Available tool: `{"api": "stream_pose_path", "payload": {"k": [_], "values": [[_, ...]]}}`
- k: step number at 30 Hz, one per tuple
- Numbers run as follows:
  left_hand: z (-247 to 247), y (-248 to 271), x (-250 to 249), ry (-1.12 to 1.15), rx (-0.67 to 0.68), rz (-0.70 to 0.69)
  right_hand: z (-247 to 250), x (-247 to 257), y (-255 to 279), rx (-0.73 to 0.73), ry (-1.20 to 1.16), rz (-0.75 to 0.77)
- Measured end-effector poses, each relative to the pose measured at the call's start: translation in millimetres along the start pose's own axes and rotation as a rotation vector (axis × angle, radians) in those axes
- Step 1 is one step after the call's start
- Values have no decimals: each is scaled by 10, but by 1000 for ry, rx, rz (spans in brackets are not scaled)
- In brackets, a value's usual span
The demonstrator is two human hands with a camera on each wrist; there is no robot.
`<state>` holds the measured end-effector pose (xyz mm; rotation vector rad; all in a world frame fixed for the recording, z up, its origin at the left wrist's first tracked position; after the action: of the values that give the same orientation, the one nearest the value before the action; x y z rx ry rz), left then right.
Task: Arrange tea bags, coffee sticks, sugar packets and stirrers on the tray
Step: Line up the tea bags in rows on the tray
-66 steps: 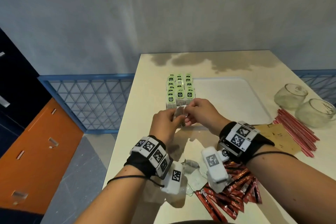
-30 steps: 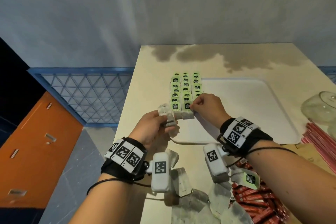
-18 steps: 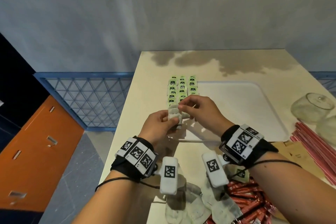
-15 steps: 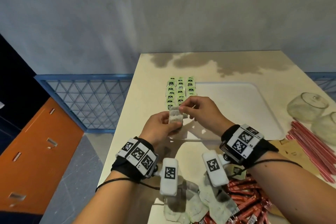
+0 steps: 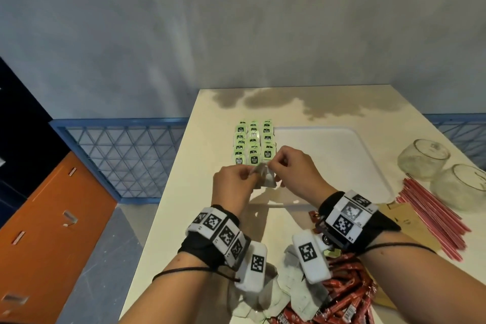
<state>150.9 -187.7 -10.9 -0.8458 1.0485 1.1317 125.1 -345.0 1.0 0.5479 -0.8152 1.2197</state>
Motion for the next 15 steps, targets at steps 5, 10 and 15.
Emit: {"api": "stream_pose_path", "payload": {"k": [5, 10, 15], "values": [[-179, -16, -50, -23, 4, -63, 29, 46, -3, -57, -89, 11], [-158, -186, 14, 30, -15, -18, 9, 3, -23, 10, -271, -31], [-199, -343, 185, 167, 82, 123, 89, -205, -156, -55, -85, -43]]}}
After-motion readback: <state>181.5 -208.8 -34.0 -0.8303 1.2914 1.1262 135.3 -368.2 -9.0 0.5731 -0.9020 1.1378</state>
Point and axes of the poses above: each hand's wrist, its own y-axis away from the middle knuckle, its own z-axis out of the back of the hand, x = y × z, the point moved 8 cm from there along -y, towards the middle knuckle, and after that the axes turned 4 degrees about y, right-handed, at the moved point
